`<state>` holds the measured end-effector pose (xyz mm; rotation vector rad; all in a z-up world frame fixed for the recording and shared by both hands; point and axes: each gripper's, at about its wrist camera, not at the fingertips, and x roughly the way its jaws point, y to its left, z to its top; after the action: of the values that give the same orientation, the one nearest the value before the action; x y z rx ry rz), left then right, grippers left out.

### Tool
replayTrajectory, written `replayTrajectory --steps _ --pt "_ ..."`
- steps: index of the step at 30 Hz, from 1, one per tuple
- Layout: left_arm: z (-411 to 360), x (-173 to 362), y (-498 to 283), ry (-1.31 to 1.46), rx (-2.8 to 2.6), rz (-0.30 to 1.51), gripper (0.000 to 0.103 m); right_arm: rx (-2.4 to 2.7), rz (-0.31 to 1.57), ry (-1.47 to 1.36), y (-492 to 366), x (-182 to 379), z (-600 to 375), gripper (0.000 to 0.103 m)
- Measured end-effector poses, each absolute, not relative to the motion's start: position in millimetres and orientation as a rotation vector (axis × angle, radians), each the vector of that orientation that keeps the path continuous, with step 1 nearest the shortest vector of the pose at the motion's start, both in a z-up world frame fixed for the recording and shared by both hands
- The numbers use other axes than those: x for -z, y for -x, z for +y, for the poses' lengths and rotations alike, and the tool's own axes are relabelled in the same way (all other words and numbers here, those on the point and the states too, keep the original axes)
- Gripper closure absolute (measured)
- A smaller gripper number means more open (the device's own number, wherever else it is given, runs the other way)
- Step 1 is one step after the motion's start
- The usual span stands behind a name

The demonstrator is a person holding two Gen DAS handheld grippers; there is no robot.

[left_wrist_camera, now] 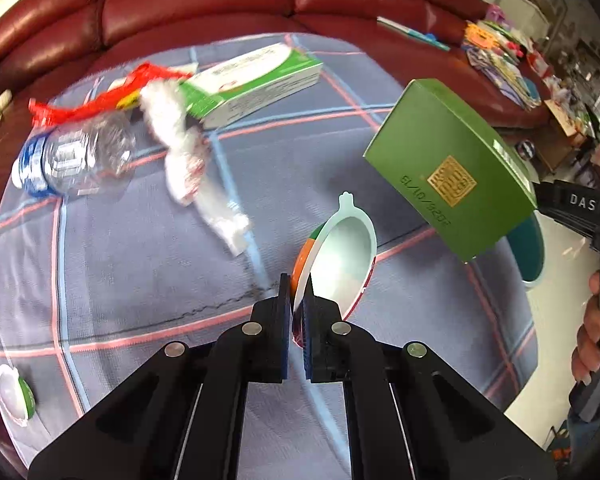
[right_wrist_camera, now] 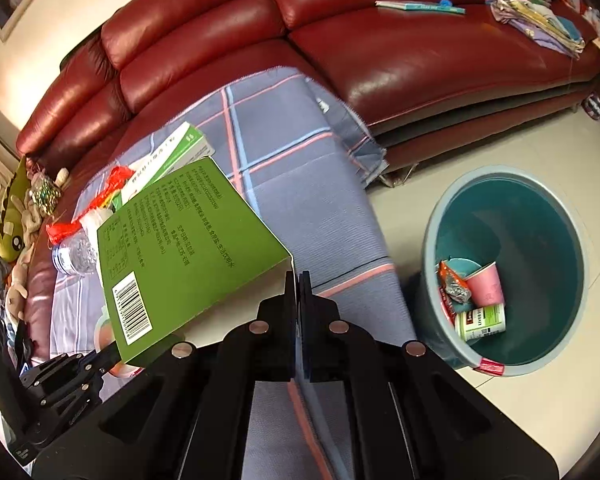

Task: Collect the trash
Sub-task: 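Carry the green box and white lid over the teal bin and open both tools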

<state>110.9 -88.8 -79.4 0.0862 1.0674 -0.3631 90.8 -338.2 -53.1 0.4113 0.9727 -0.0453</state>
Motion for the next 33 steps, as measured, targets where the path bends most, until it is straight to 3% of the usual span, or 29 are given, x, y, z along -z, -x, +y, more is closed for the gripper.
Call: replayTrajectory --steps 13,26,30,32,33 --pt "-207.7 48.6 -98.7 -0.208 0.611 0.984 0.098 0.326 0.893 -0.472 -22.4 24.4 -466.5 0.101" --pt "-309.4 67.6 -93.2 -0.312 0.75 1.014 0.097 0.483 0.994 -0.552 2.1 74.6 -548.1 0.095" --pt "-329.0 75.0 -96.9 -0.33 0.763 1.029 0.098 0.47 1.023 -0.558 -2.9 87.8 -549.7 0.08" --pt "-335.9 78.2 -100.1 -0.334 0.766 1.038 0.097 0.457 1.031 -0.565 -5.0 91.5 -549.4 0.066" --pt "-340.2 80.8 -101.1 -0.337 0.768 1.044 0.097 0.455 1.032 -0.568 -6.0 93.3 -549.5 0.052"
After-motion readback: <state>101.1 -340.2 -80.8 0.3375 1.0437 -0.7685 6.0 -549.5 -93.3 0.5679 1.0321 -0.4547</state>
